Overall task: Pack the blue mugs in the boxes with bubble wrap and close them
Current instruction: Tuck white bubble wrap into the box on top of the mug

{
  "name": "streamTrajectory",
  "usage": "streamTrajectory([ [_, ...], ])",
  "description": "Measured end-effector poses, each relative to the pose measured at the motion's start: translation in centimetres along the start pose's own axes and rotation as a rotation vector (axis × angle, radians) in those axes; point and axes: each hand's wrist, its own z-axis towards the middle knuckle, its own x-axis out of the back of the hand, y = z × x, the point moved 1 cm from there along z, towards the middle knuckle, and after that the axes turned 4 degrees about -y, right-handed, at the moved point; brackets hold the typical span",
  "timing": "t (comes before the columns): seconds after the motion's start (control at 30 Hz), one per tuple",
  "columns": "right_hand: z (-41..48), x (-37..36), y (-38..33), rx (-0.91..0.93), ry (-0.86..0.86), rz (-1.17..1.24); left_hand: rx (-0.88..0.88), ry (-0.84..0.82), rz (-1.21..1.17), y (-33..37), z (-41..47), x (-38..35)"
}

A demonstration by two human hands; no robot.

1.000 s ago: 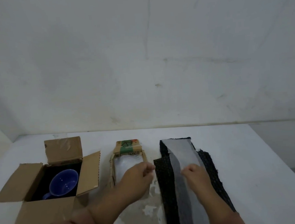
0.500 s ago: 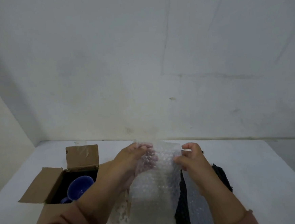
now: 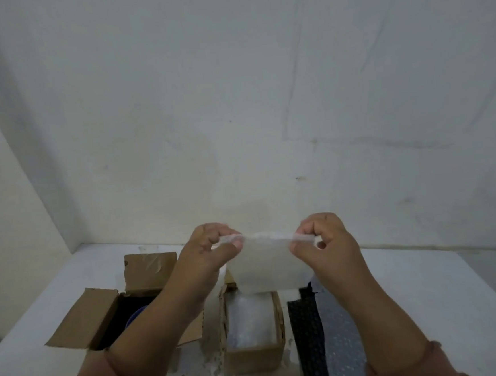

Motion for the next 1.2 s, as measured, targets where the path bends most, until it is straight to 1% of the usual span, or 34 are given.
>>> streamTrajectory([
  [0.07,0.3,0.3,-1.0,-0.067,-0.055,0.292,0.037,-0.162,-0.170,0.1,0.3,0.4],
  [0.1,0.5,0.3,-1.3,-0.105,-0.076,0.413,0.074,-0.227,-0.194,0.0,0.4,0.5],
  [0.17,0.9,-0.1,-1.2,-0.144,-0.050,0.500,0.145,-0.298,-0.195,-0.3,0.2,0.1],
  [0.23,1.3,-0.7,-0.9,-0.172,-0.031,0.532,0.213,-0.267,-0.167,-1.0,0.2,-0.6],
  [0.27,1.4,-0.9,-0.6,-0.201,-0.054,0.560,0.242,-0.241,-0.169,-1.3,0.2,-0.9],
  [0.33,1.4,-1.0,0.7,-0.309,-0.177,0.594,0.274,-0.199,-0.204,-2.0,0.4,-1.1],
  [0.43,0.4,-1.0,2.4,-0.459,-0.443,0.477,0.309,-0.164,-0.329,-2.4,0.6,-0.6],
  [0.47,0.0,-1.1,2.9,-0.486,-0.475,0.453,0.326,-0.171,-0.358,-2.7,0.6,-0.2],
  [0.53,-0.3,-1.3,3.8,-0.504,-0.417,0.475,0.397,-0.233,-0.385,-3.2,0.4,0.4],
  [0.6,-0.4,-1.3,4.3,-0.478,-0.337,0.515,0.477,-0.306,-0.356,-4.0,0.2,0.8],
  [0.63,-0.4,-1.3,4.4,-0.461,-0.330,0.511,0.510,-0.316,-0.335,-4.4,0.1,0.9],
  [0.67,-0.5,-1.2,4.5,-0.446,-0.334,0.498,0.534,-0.298,-0.333,-4.8,0.1,0.9],
  [0.77,-0.5,-1.1,4.8,-0.446,-0.341,0.457,0.588,-0.168,-0.347,-5.5,0.2,0.7],
  [0.83,-0.4,-1.1,5.0,-0.425,-0.349,0.374,0.643,-0.120,-0.419,-5.4,0.1,0.4],
  [0.93,-0.6,-1.3,5.4,-0.401,-0.378,0.192,0.735,-0.213,-0.492,-5.8,-0.2,0.2],
  [0.97,-0.7,-1.4,5.7,-0.400,-0.424,0.137,0.734,-0.223,-0.463,-6.2,-0.2,0.2],
  [1.03,-0.8,-1.3,6.3,-0.422,-0.523,0.114,0.723,-0.207,-0.293,-7.2,0.1,0.4],
  [1.07,-0.9,-1.1,6.2,-0.445,-0.557,0.172,0.718,-0.204,-0.199,-7.1,0.1,0.5],
  [1.13,-0.8,-1.0,6.5,-0.493,-0.574,0.338,0.705,-0.241,-0.049,-7.1,0.4,0.6],
  [1.17,-0.8,-1.1,6.6,-0.511,-0.581,0.376,0.695,-0.276,0.031,-6.9,0.4,0.5],
  [1.2,-0.9,-1.5,6.7,-0.508,-0.599,0.356,0.681,-0.312,0.109,-7.0,0.6,0.4],
])
